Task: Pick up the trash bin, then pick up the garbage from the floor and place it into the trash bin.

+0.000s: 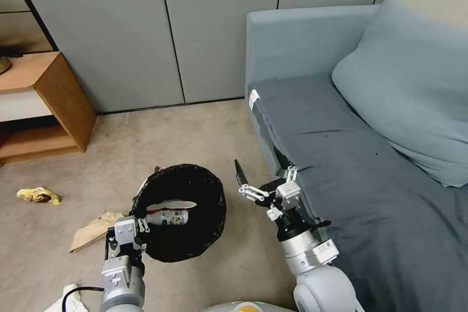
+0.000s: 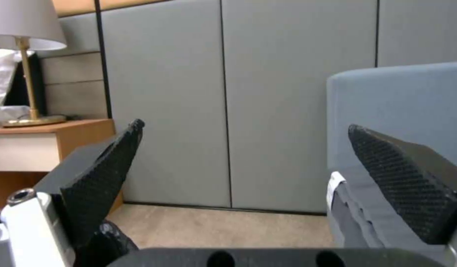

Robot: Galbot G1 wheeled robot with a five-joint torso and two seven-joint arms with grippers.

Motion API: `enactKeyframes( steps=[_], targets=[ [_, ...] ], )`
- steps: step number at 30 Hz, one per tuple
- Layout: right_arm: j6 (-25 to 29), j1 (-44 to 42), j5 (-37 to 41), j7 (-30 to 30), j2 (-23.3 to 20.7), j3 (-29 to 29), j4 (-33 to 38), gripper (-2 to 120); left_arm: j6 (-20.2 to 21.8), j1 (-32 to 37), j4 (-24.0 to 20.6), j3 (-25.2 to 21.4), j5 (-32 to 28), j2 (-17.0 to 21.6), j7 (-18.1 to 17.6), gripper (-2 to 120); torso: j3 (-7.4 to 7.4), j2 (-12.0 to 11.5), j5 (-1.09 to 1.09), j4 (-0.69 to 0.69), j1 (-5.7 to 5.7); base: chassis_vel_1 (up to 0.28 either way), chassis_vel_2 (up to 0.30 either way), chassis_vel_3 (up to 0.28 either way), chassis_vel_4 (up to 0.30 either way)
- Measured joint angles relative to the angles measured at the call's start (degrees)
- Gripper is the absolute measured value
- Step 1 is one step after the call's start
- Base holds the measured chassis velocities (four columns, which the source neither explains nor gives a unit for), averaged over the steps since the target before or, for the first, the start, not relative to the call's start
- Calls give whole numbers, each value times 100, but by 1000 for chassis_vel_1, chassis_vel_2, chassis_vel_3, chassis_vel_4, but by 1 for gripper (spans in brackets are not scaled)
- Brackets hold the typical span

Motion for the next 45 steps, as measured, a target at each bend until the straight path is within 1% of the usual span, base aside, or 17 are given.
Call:
enactKeyframes(
  steps=[5,17,26,45],
  targets=[
    [-7,39,26,117,9,22,-10,100,-6,3,-47,0,-19,-15,0,0,0,0,0,0,0,9,10,14,12],
    [0,115,30,113,12,43,-54,100,-6,-18,-62,-32,-40,-6,-1,0,0,0,0,0,0,81,79,82,93],
    [-30,235,87,90,-42,91,-79,100,61,-82,-175,-126,-106,11,-2,0,0,0,0,0,0,125,128,120,116],
    [5,217,107,57,-25,113,-48,100,52,-90,-132,-98,-85,-2,-4,0,0,0,0,1,0,120,114,106,104]
  ],
)
